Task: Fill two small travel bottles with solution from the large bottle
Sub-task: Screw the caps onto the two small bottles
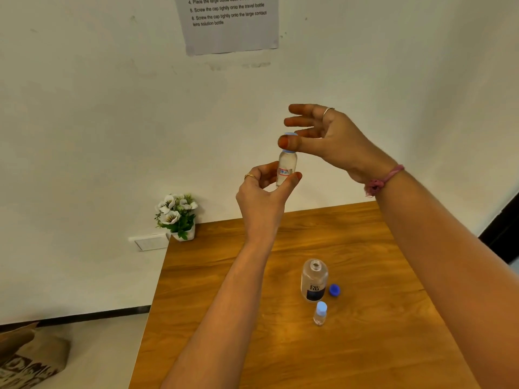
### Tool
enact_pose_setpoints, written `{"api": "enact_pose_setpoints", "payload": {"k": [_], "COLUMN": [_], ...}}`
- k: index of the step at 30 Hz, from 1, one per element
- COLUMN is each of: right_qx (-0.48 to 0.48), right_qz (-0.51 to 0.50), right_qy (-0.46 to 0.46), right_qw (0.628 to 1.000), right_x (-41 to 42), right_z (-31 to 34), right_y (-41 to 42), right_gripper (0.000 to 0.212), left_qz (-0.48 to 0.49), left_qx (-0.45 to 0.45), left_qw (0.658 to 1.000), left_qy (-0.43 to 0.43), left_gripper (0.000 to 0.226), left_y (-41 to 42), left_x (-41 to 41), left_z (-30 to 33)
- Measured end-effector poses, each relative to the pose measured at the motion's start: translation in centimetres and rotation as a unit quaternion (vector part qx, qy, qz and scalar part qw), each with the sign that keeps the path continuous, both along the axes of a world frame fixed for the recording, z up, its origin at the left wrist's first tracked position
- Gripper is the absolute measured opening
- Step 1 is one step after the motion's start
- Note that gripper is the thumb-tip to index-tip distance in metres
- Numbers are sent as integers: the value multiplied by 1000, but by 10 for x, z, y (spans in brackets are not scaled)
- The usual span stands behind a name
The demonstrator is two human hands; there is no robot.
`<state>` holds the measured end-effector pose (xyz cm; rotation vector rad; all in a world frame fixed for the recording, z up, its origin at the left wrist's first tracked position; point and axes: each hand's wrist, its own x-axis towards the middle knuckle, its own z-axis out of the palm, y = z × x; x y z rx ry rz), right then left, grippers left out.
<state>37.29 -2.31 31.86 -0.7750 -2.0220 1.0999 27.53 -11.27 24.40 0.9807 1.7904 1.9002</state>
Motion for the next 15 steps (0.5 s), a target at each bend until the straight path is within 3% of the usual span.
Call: {"api": "enact_pose_setpoints", "payload": {"k": [2, 6, 9, 11, 15], "right_qx": [-12, 11, -52, -67, -36], "right_qz": [17, -52, 12, 36, -33], "right_qy": [24, 67, 52, 62, 94], "right_qw": [999, 996, 997, 995, 994], "right_x": [4, -7, -4, 1, -6], "right_z": [-1, -11, -14, -16, -26], "right_y": [1, -5, -3, -1, -1], "right_gripper": [55, 52, 65, 56, 53], "left_qz": [0, -3, -3, -1, -5], "left_qx": [0, -3, -3, -2, -2], "left_qw": [1000, 1000, 1000, 1000, 1000], "left_qy": [-2, -4, -7, -7, -5], "left_gripper": [41, 39, 40, 42, 41], "left_y": [0, 2, 4, 5, 8], "left_x": [-2, -1, -1, -2, 1], "left_z": [0, -1, -3, -4, -6]}}
